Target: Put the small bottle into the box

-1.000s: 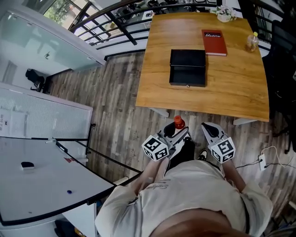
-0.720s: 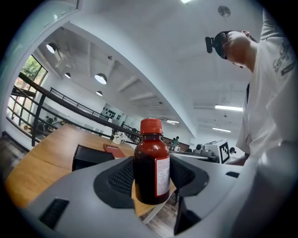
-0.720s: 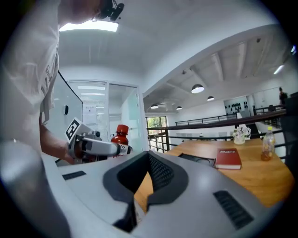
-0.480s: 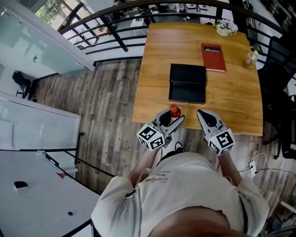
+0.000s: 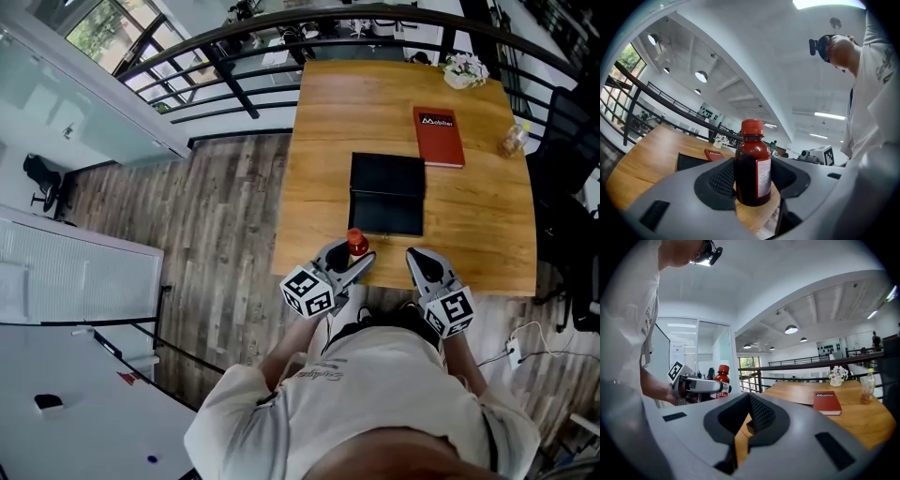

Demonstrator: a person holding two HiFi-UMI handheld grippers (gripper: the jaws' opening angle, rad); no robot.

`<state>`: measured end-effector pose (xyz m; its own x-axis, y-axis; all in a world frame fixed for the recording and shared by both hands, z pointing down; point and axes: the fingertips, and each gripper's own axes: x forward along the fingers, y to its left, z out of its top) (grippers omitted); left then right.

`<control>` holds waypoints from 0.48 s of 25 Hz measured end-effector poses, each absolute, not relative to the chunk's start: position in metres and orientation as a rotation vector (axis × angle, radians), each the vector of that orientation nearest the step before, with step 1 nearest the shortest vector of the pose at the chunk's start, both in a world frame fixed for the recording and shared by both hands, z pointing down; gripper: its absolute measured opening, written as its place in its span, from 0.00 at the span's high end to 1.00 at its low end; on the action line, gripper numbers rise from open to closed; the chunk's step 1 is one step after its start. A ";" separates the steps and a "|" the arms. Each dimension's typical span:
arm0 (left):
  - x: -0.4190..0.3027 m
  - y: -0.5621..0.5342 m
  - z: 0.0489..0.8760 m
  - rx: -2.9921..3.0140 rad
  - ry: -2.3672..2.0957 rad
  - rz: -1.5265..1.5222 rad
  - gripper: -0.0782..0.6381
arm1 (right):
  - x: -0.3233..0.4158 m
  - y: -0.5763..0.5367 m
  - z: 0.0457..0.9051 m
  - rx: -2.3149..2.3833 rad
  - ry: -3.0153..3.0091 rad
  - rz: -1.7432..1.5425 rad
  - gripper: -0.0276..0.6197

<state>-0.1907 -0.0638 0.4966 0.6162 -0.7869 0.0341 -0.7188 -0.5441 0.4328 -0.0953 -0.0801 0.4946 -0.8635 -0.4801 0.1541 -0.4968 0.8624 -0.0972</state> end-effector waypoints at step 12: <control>-0.160 -0.131 0.490 2.402 -1.249 -0.187 0.58 | -0.073 -0.157 0.509 0.671 -2.932 0.196 0.97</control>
<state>-0.1605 -0.1313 0.4896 0.5863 -0.8067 0.0741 -0.7495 -0.5054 0.4276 -0.0726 -0.1568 0.5093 -0.8932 -0.4233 0.1520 -0.4398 0.8927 -0.0980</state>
